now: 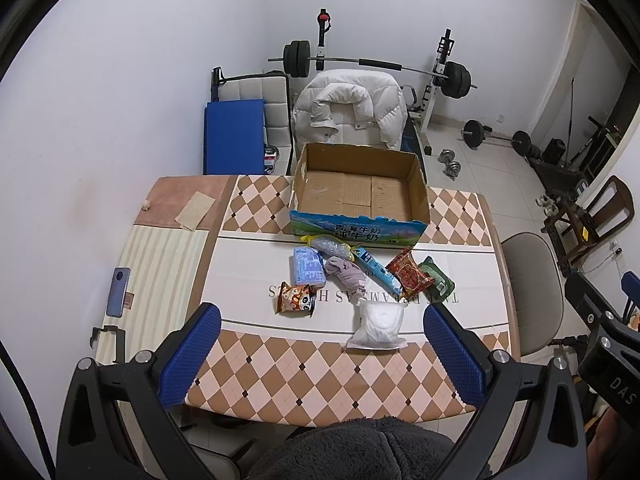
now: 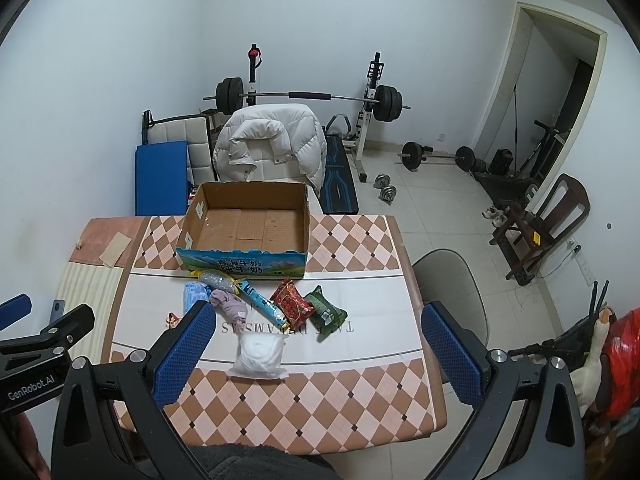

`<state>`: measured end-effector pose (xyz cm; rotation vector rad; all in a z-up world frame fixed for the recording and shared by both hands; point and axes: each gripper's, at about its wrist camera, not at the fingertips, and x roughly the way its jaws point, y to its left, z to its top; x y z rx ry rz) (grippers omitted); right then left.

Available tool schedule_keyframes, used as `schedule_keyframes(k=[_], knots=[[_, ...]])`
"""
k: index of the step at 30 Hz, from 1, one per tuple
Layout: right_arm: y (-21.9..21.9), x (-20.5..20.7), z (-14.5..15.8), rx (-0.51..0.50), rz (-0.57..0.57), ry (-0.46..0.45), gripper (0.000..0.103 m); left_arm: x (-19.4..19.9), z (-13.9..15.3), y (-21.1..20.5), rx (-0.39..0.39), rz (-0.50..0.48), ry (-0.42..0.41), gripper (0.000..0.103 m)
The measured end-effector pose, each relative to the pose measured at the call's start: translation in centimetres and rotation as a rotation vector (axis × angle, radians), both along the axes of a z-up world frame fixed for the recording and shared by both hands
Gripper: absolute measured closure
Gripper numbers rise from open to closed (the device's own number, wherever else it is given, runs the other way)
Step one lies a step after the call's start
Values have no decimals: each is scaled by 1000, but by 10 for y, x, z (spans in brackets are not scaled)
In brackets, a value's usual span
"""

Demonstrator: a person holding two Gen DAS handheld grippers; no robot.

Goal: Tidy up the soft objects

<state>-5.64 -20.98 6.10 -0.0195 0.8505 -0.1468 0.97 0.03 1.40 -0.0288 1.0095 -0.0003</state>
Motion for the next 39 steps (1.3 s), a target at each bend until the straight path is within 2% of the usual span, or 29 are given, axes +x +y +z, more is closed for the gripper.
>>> schedule_keyframes(k=[4,7,10,11,15,19,22,27,33,38,39], knots=[[3,4,-2,11,0,7,0,2,-4,0,-3,-2,4,0],[3,20,-21,41,-9,30,0,16,-14,8,5,9,10,0],[6,43,-51,38,-14,74,0,41,-40,26,57,61,38,0],[7,50,-61,36,-9,93,0,57,-58,36,85,91,69,0],[10,99,-135,78,23,237,0,91,-119,61,152,128,169,0],[15,147,-235,122,34,428,0,121,-191,71,184,92,320,0],[19,170,-307,142,23,550,0,139,-239,70,168,50,410,0],[31,190,-388,167,8,676,0,174,-310,59,135,-34,547,0],[53,200,-430,209,15,757,0,208,-384,55,41,-80,712,0],[61,204,-453,250,7,819,0,219,-426,55,-12,-88,803,0],[62,204,-459,250,5,830,0,219,-430,55,-14,-92,809,5]])
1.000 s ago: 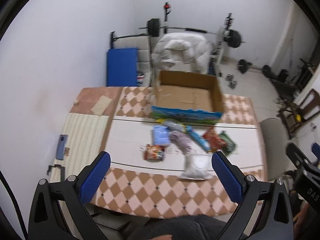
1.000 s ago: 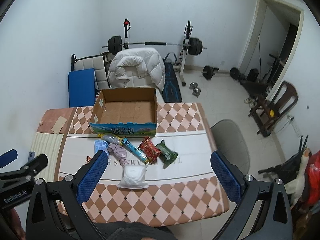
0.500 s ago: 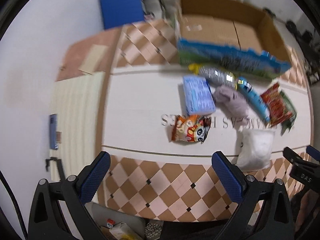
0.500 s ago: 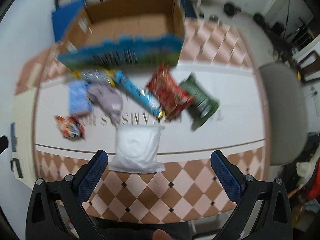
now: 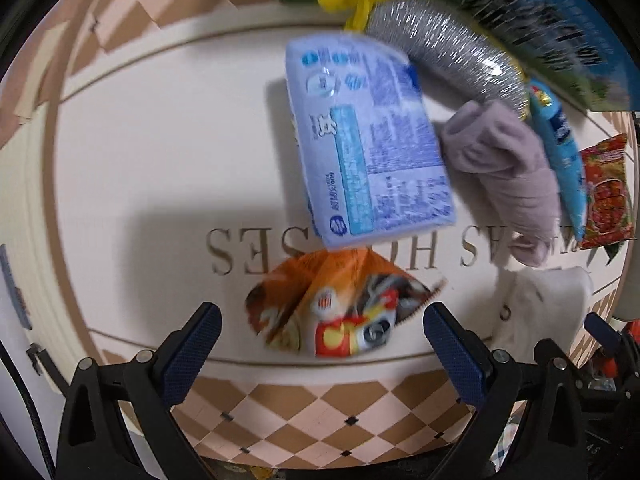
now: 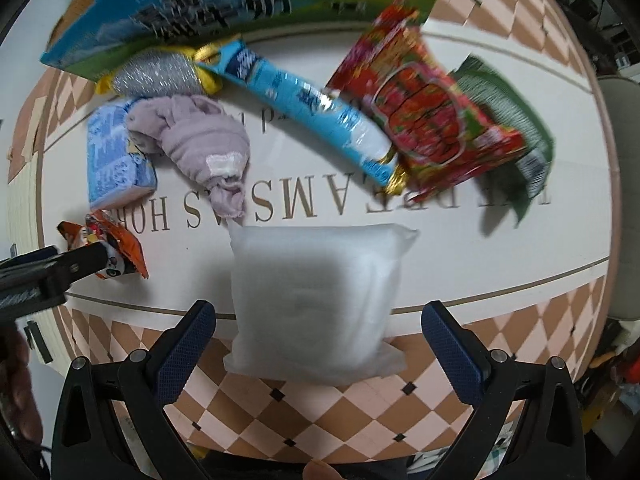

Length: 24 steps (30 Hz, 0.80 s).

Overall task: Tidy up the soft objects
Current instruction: 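Grasp the orange panda snack bag with left gripper while right grasps white cotton pack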

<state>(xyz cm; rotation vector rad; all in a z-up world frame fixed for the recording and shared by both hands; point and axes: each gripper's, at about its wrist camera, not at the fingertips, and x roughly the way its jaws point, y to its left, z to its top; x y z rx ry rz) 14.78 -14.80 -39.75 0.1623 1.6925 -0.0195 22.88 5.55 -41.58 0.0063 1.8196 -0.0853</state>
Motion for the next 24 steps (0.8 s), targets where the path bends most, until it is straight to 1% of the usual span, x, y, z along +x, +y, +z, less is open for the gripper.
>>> schedule_keyframes(k=[1,2,5,6,7,8,9,13,17,18,19,22,23,24], knots=[[1,0,-6,-3,-1,17,0,0,-3,0,-3,-1,6,8],[1,0,-10,1,-3,32,0,-1,-5,0,-11,0,11,19],[4,0,-22,21,-12,73,0,-3,-2,1,-25,15,5,29],[4,0,-26,28,-17,81,0,-4,0,2,-19,17,-6,35],[5,0,-28,26,-22,87,4,-6,3,2,-14,16,-13,41],[6,-1,-29,8,-21,90,15,-8,7,3,-13,17,-21,42],[6,-1,-29,-13,-19,93,21,-10,13,4,-11,20,-28,43],[1,-6,-16,6,-51,74,34,-24,42,10,-19,38,-65,44],[-1,-15,8,30,-55,47,36,-39,87,11,-56,46,-114,45],[-10,-21,21,52,-55,36,36,-42,109,10,-83,48,-139,45],[-11,-22,32,69,-51,27,36,-43,124,8,-99,44,-159,45],[-16,-19,76,140,-38,-26,36,-34,181,0,-163,31,-233,45],[-18,-15,94,157,-34,-49,36,-29,191,-5,-181,25,-251,45],[-21,-10,114,173,-33,-80,36,-14,201,-10,-207,18,-266,45]])
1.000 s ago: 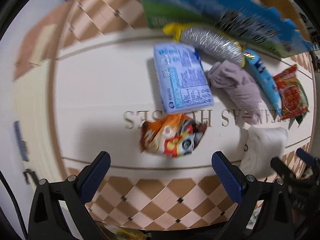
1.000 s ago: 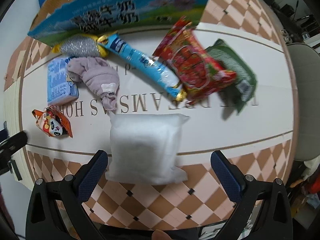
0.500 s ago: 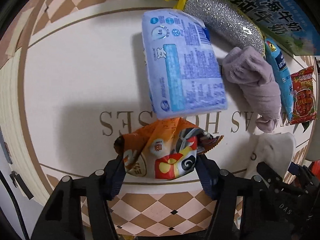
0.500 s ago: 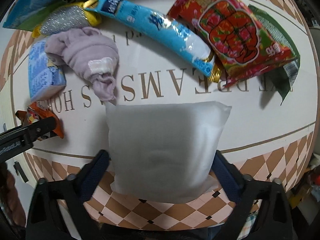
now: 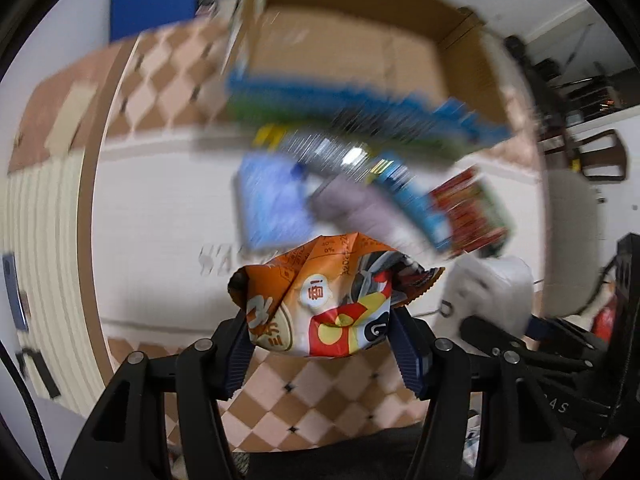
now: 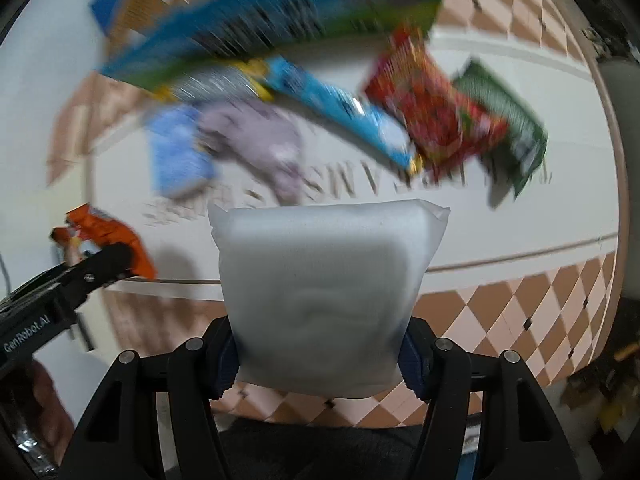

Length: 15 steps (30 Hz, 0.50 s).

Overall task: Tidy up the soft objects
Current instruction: 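Lower both held bags into the cardboard box and open both grippers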

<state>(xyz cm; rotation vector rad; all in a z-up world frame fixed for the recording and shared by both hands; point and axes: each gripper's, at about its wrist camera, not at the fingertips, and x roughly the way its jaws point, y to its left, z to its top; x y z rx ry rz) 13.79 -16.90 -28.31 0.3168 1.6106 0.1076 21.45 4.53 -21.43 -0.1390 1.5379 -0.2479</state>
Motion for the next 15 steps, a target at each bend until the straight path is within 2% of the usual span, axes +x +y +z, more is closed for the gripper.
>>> schedule_keyframes(k=[2,5,7,9,12,15], knots=[[-5,17,30,20,3,-62,36,23,10,-16,-36,-16,-17,45],[-15,66,72,38,24,-146,36,76,24,-34,-20,-25,-56,45],[-15,107,87,15,33,-180,36,122,21,-41,3,-20,-58,45],[-11,155,84,-13,44,-202,36,172,7,-47,6,-9,-14,45],[-12,226,70,-12,66,-184,36,226,-27,-52,29,7,52,45],[-3,287,38,-50,119,-161,36,265,-65,-60,81,7,104,45]])
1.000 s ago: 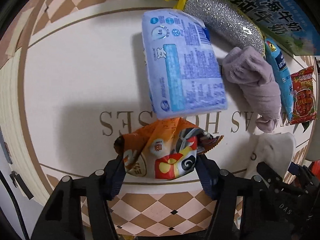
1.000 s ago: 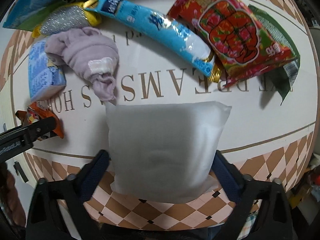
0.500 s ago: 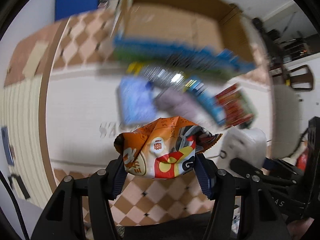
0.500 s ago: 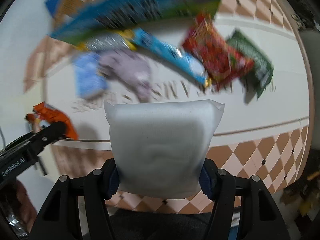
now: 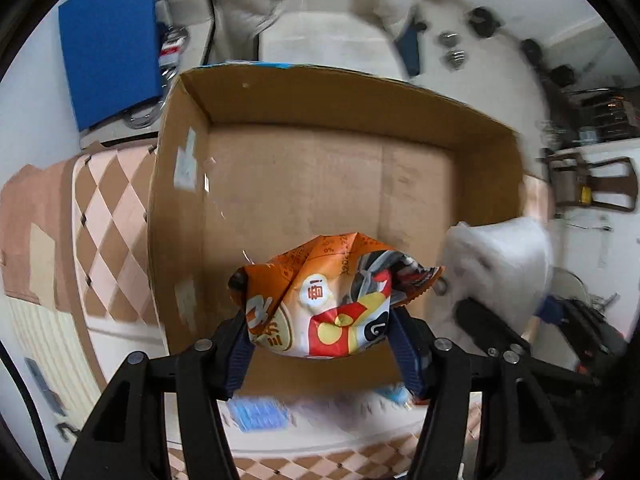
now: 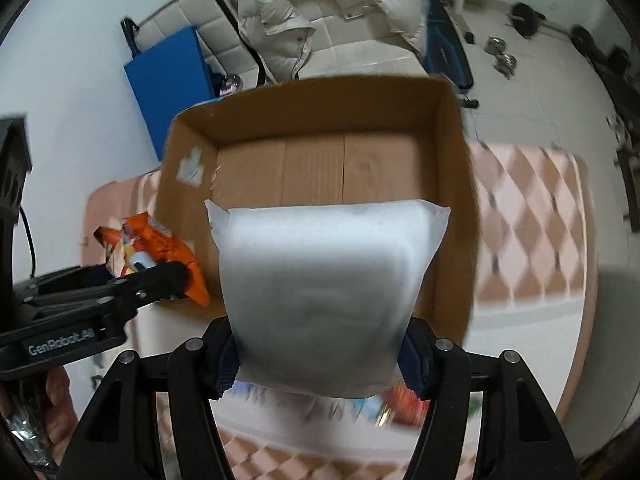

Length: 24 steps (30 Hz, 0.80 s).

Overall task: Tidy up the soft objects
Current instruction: 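Lower both held bags into the cardboard box and open both grippers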

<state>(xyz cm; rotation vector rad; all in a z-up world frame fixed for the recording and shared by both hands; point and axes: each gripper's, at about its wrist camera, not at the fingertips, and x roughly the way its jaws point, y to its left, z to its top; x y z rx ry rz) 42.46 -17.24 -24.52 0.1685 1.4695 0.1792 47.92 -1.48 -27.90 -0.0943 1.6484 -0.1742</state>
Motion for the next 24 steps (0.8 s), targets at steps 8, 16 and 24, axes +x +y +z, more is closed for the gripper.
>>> schedule_keyframes(k=[8,16,24], knots=[[11,87,-79,-32,46,86,36,60,-71,-10,22,-23,128,45],[11,107,-124,-49,94,150,36,79,-98,-26,-11,-42,197,42],[12,106,-116,-71,119,123,9,78,-79,-22,-36,-2,175,16]])
